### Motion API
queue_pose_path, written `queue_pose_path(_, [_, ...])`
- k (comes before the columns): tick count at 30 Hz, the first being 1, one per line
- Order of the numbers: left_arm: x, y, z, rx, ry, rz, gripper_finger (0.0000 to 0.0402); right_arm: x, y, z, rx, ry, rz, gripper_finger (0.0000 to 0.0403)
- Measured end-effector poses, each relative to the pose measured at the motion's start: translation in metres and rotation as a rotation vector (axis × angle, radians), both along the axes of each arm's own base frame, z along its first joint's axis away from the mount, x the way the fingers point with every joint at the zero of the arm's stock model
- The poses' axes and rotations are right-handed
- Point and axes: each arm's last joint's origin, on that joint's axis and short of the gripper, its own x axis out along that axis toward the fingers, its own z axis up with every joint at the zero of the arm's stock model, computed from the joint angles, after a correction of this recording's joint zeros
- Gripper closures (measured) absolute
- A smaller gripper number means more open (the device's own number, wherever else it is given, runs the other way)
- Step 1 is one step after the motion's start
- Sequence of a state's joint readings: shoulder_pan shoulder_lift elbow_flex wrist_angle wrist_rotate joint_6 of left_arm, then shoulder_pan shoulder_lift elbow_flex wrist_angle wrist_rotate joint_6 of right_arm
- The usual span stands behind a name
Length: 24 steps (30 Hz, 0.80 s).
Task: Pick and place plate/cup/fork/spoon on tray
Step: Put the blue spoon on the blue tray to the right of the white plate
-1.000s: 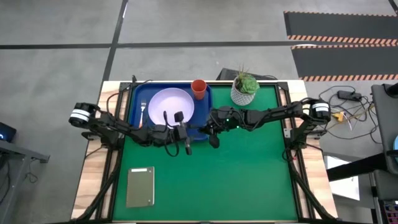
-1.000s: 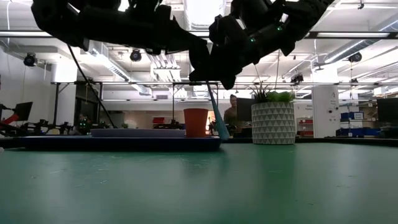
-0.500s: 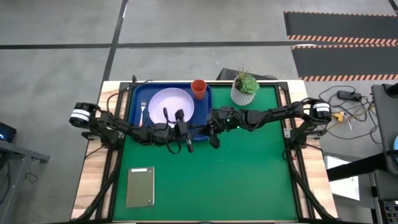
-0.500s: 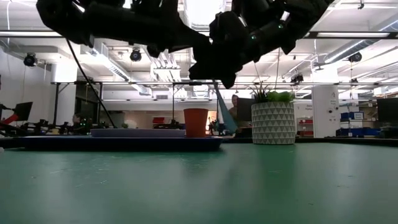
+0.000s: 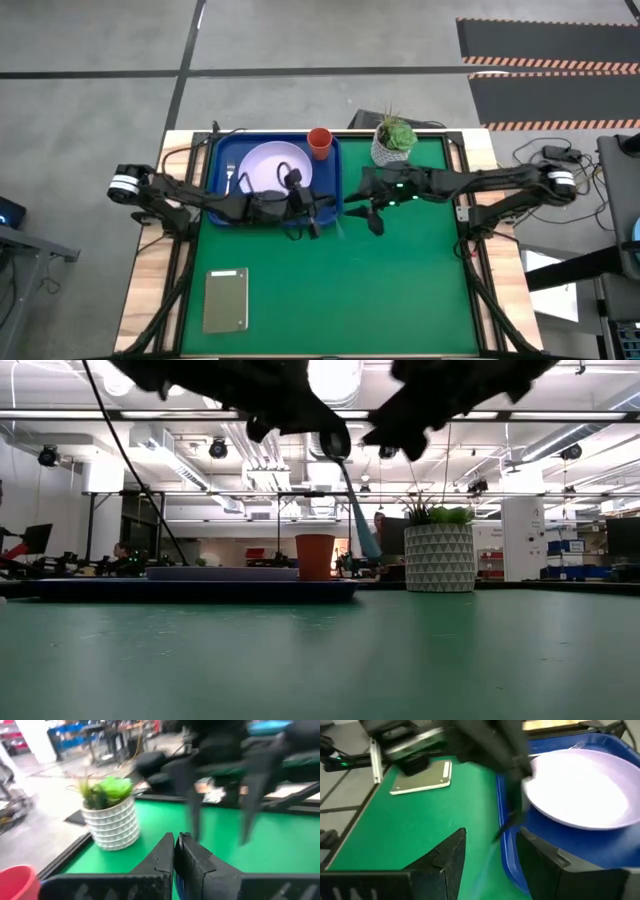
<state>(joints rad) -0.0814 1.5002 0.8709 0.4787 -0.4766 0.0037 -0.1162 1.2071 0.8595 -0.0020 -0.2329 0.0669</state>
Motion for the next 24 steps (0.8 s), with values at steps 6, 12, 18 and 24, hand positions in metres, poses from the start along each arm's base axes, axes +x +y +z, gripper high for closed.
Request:
queue_pose_path(6, [0.009, 0.045, 0.024, -0.111, 0.114, 0.084, 0.0401, -0.048, 0.006, 0.011, -0.012, -0.109, -0.001, 0.0245])
queue_pose_path(12, [0.004, 0.091, 0.027, -0.283, 0.108, 0.071, 0.0401, -0.082, 0.009, 0.015, -0.035, -0.3, -0.007, 0.0245])
queue_pose_path(18, [0.0, 0.108, 0.029, -0.421, 0.073, -0.132, 0.0401, -0.094, 0.007, 0.006, -0.075, -0.341, -0.124, 0.0247])
queue_pose_path(24, [-0.005, 0.119, 0.027, -0.55, 0.056, -0.148, 0.0401, -0.089, 0.005, 0.002, -0.079, -0.318, -0.15, 0.0241])
